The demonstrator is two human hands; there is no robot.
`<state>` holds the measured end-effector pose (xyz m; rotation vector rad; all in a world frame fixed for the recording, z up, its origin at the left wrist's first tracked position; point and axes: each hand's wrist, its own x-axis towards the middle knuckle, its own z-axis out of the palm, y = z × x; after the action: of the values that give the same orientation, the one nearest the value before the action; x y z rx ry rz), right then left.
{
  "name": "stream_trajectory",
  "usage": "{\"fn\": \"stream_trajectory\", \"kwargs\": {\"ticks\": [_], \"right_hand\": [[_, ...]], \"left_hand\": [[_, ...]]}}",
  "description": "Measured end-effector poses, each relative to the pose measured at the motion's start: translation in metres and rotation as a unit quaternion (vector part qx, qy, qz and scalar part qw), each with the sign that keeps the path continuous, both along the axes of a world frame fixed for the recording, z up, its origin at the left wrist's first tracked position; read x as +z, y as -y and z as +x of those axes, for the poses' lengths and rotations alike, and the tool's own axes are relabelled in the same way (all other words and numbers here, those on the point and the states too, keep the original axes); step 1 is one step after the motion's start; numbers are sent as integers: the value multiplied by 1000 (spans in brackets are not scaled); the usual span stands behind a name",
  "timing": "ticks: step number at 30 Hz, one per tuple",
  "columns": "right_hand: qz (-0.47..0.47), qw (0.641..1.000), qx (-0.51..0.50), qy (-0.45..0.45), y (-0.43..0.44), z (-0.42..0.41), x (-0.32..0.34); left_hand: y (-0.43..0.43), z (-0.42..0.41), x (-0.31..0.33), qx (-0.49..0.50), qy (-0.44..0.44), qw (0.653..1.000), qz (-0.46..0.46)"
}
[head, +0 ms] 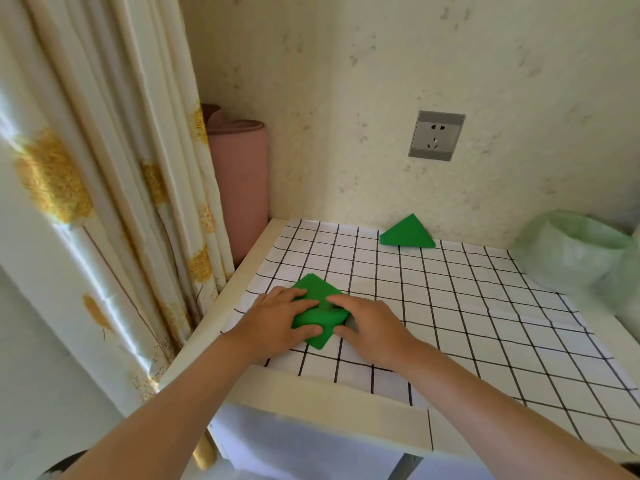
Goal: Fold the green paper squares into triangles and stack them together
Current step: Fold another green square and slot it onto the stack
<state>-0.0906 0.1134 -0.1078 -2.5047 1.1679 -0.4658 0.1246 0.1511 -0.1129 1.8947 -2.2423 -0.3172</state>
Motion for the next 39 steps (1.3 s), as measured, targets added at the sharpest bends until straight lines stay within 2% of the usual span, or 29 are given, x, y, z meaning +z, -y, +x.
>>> {"fn": "stream_trajectory", "kwargs": {"ticks": [6, 10, 15, 21, 24, 27, 29, 32, 36, 39], "right_hand": [[-58, 997, 54, 8, 11, -7, 1], [-113, 989, 83, -52, 13, -9, 2], [-100, 993, 59, 2, 8, -6, 4], [-206, 978, -14, 31, 11, -17, 7], [-190, 981, -43, 20, 11, -39, 14], [-176, 983, -56, 19, 10, -66, 20], [-161, 985, -56, -9, 8, -85, 24], [-128, 987, -47, -82, 4, -110, 30], [19, 985, -54, -164, -2, -137, 42], [123, 980, -96, -122, 3, -156, 50]], "left_hand": [[2, 4, 8, -11, -22, 999, 20], [1, 8, 11, -13, -58, 998, 8], [0, 8, 16, -5, -108, 994, 19], [-1, -3, 31, -27, -176, 982, 61], [1, -23, 40, -60, -184, 978, 76], [9, -50, 40, -88, -143, 986, 13], [13, -71, 40, -104, -140, 984, -24], [18, -99, 38, -130, -172, 976, -14], [27, -127, 32, -151, -186, 970, 35], [32, -146, 30, -170, -167, 969, 62]]}}
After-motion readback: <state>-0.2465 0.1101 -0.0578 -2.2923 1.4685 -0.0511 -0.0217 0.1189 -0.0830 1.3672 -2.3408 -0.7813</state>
